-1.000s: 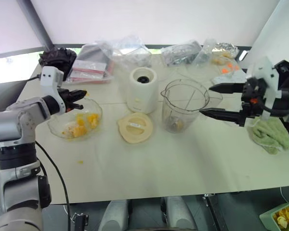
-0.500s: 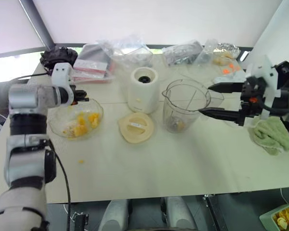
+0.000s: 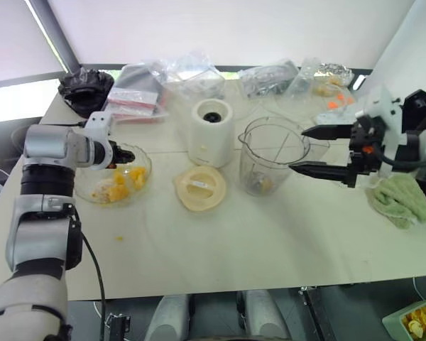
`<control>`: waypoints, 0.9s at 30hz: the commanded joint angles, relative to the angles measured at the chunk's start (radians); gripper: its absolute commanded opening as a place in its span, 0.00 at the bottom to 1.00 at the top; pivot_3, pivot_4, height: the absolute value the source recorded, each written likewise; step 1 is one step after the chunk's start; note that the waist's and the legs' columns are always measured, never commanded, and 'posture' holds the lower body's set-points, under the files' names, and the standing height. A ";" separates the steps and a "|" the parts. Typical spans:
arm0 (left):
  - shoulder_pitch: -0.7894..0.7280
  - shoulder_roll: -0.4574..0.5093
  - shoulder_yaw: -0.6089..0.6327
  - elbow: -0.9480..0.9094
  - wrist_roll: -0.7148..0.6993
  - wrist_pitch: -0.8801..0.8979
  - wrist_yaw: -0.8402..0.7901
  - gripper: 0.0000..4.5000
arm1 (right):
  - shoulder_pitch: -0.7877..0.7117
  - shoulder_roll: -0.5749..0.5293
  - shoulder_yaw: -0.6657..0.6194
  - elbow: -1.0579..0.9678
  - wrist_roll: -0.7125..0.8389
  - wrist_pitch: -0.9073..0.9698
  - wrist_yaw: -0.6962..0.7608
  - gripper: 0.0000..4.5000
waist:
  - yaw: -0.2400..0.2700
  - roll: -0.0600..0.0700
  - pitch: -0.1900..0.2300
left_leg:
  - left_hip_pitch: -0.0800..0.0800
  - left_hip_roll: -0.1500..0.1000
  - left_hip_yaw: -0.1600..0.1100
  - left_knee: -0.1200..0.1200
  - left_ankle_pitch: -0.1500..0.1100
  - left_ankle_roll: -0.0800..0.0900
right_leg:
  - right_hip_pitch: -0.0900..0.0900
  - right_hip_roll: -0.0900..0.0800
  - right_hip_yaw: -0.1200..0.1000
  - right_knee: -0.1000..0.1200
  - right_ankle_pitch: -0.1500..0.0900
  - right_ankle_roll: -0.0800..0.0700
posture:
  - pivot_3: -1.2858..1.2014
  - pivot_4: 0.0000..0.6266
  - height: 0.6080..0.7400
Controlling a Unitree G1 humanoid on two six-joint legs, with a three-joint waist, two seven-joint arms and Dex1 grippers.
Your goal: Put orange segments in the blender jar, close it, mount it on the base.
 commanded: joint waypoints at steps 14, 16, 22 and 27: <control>0.051 -0.029 -0.102 0.035 0.034 -0.046 -0.098 0.98 | 0.014 -0.001 -0.045 -0.042 0.011 -0.001 -0.024 1.00 | -0.001 0.000 0.000 | 0.000 0.000 0.000 0.000 0.000 0.000 | 0.000 0.000 0.000 0.000 0.000 0.000 | 0.52 0.24 1.00; 0.057 -0.039 -0.111 0.049 0.042 -0.063 -0.098 0.98 | 0.019 -0.001 -0.049 -0.047 0.014 0.002 -0.027 1.00 | 0.000 0.000 0.000 | 0.000 0.000 0.000 0.000 0.000 0.000 | 0.000 0.000 0.000 0.000 0.000 0.000 | 0.52 0.24 1.00; 0.044 -0.061 -0.130 0.149 0.080 -0.159 -0.106 0.98 | 0.028 -0.001 -0.059 -0.060 0.022 0.010 -0.041 1.00 | 0.001 0.000 0.000 | 0.000 0.000 0.000 0.000 0.000 0.000 | 0.000 0.000 0.000 0.000 0.000 0.000 | 0.52 0.24 1.00; 0.003 -0.082 -0.131 0.277 0.123 -0.275 -0.111 0.98 | 0.043 0.000 -0.069 -0.068 0.024 0.010 -0.051 1.00 | 0.003 0.000 0.000 | 0.000 0.000 0.000 0.000 0.000 0.000 | 0.000 0.000 0.000 0.000 0.000 0.000 | 0.52 0.24 1.00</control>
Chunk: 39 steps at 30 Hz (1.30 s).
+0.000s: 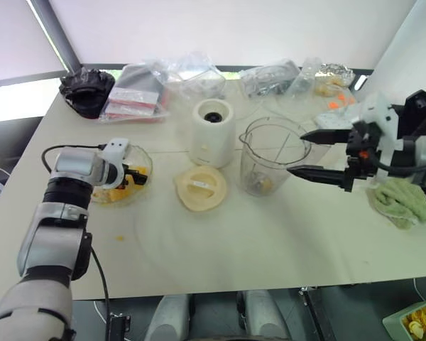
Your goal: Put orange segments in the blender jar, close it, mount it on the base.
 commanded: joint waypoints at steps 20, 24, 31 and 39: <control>-0.098 -0.077 0.006 0.296 0.118 -0.211 -0.061 0.04 | 0.037 -0.006 -0.085 -0.047 0.016 -0.001 -0.023 1.00 | 0.018 0.001 -0.001 | 0.001 -0.001 0.000 0.001 0.000 0.000 | 0.002 0.000 0.000 0.000 0.000 0.000 | 0.52 0.24 1.00; -0.085 -0.068 0.003 0.281 0.125 -0.197 -0.075 0.01 | 0.036 -0.001 -0.077 -0.045 0.014 -0.005 -0.025 1.00 | 0.018 0.001 -0.001 | 0.001 -0.001 0.000 0.001 0.000 0.000 | 0.002 0.000 0.000 0.000 0.000 0.000 | 0.52 0.24 1.00; -0.067 -0.031 0.065 0.166 0.093 -0.179 -0.065 0.01 | 0.024 0.004 -0.059 -0.038 0.008 -0.013 -0.023 1.00 | 0.016 0.000 -0.001 | 0.001 0.000 0.000 0.001 0.000 0.000 | 0.002 0.000 0.000 0.000 0.000 0.000 | 0.52 0.24 1.00; 0.089 0.015 0.249 -0.255 -0.030 -0.039 -0.016 0.01 | 0.018 0.007 -0.044 -0.030 0.003 -0.019 -0.015 1.00 | 0.013 0.000 0.000 | 0.000 0.001 -0.002 0.000 0.000 0.000 | 0.000 0.000 0.000 0.000 0.000 0.000 | 0.52 0.24 1.00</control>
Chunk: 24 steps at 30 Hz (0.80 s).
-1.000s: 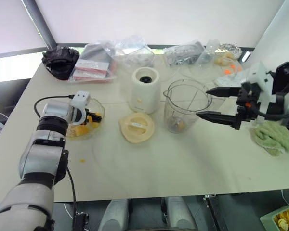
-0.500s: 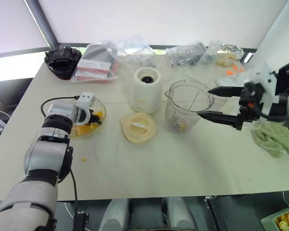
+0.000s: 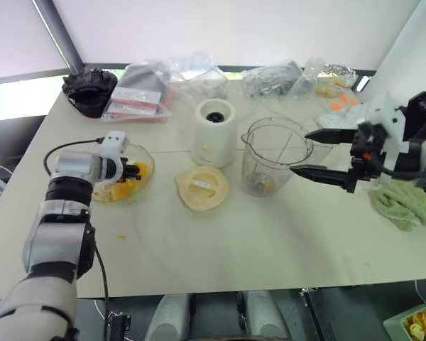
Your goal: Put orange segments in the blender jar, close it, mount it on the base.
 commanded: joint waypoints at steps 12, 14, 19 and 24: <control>0.173 -0.041 0.286 -0.684 -0.220 0.232 0.160 0.01 | -0.062 0.013 0.039 0.041 -0.035 -0.050 0.044 1.00 | 0.006 0.000 0.000 | 0.000 0.000 0.000 0.000 0.000 0.000 | 0.000 0.000 0.000 -0.001 0.000 0.000 | 0.52 0.24 1.00; 0.151 -0.049 0.293 -0.700 -0.238 0.235 0.173 0.01 | -0.060 0.014 0.037 0.039 -0.036 -0.051 0.044 1.00 | 0.006 0.000 0.000 | 0.000 0.000 0.001 0.000 0.000 0.000 | 0.000 0.000 0.000 -0.001 0.000 0.000 | 0.52 0.24 1.00; 0.040 -0.049 0.246 -0.686 -0.274 0.191 0.158 0.01 | -0.033 0.019 0.011 0.018 -0.032 -0.047 0.030 1.00 | 0.007 0.000 0.000 | 0.000 -0.001 0.002 0.000 0.000 0.000 | 0.000 0.000 0.000 -0.001 0.000 0.000 | 0.52 0.24 1.00; -0.191 -0.076 0.149 -0.548 -0.297 0.086 0.054 0.01 | 0.043 0.040 -0.066 -0.048 -0.016 -0.026 -0.033 1.00 | 0.009 -0.001 0.001 | 0.000 -0.002 0.001 0.000 0.000 0.000 | 0.001 0.000 0.000 -0.001 0.000 0.000 | 0.52 0.24 1.00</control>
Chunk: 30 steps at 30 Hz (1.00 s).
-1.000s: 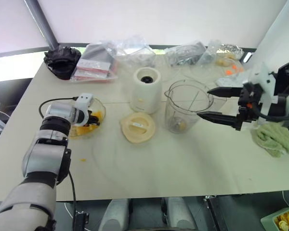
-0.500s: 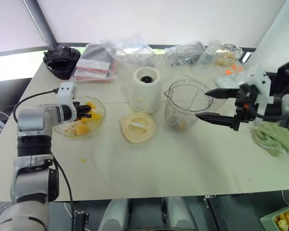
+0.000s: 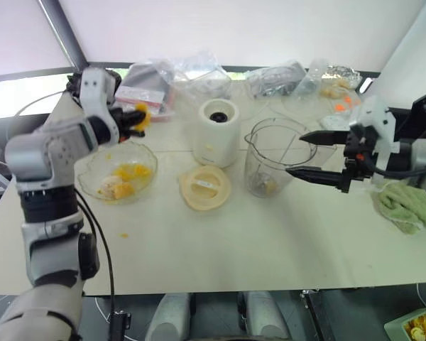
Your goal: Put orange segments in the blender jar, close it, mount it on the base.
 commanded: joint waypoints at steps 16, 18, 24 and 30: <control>-0.539 -0.354 -0.290 0.670 0.023 -0.487 -0.522 0.01 | 0.433 0.179 -0.465 -0.479 0.188 0.146 -0.376 1.00 | -0.001 -0.001 0.001 | -0.001 -0.001 0.001 0.000 -0.001 0.001 | 0.001 0.001 0.001 -0.002 -0.001 0.001 | 0.52 0.24 1.00; -0.538 -0.390 -0.335 0.726 0.058 -0.519 -0.568 0.01 | 0.493 0.210 -0.513 -0.524 0.212 0.148 -0.420 1.00 | -0.004 0.000 0.001 | 0.000 0.000 0.001 0.000 -0.001 0.002 | 0.001 0.001 0.001 -0.002 -0.001 0.001 | 0.52 0.24 1.00; -0.513 -0.415 -0.422 0.825 0.158 -0.603 -0.653 0.01 | 0.609 0.238 -0.604 -0.600 0.305 0.129 -0.523 1.00 | -0.004 0.000 0.001 | 0.000 0.000 0.001 0.000 -0.001 0.002 | 0.001 0.002 0.001 -0.002 -0.001 0.001 | 0.52 0.24 1.00; -0.467 -0.442 -0.462 0.911 0.241 -0.729 -0.691 0.01 | 0.674 0.221 -0.603 -0.613 0.351 0.099 -0.581 1.00 | 0.001 0.000 0.001 | 0.000 0.001 0.000 0.000 -0.001 0.002 | 0.001 0.002 0.001 -0.002 -0.001 0.001 | 0.52 0.24 1.00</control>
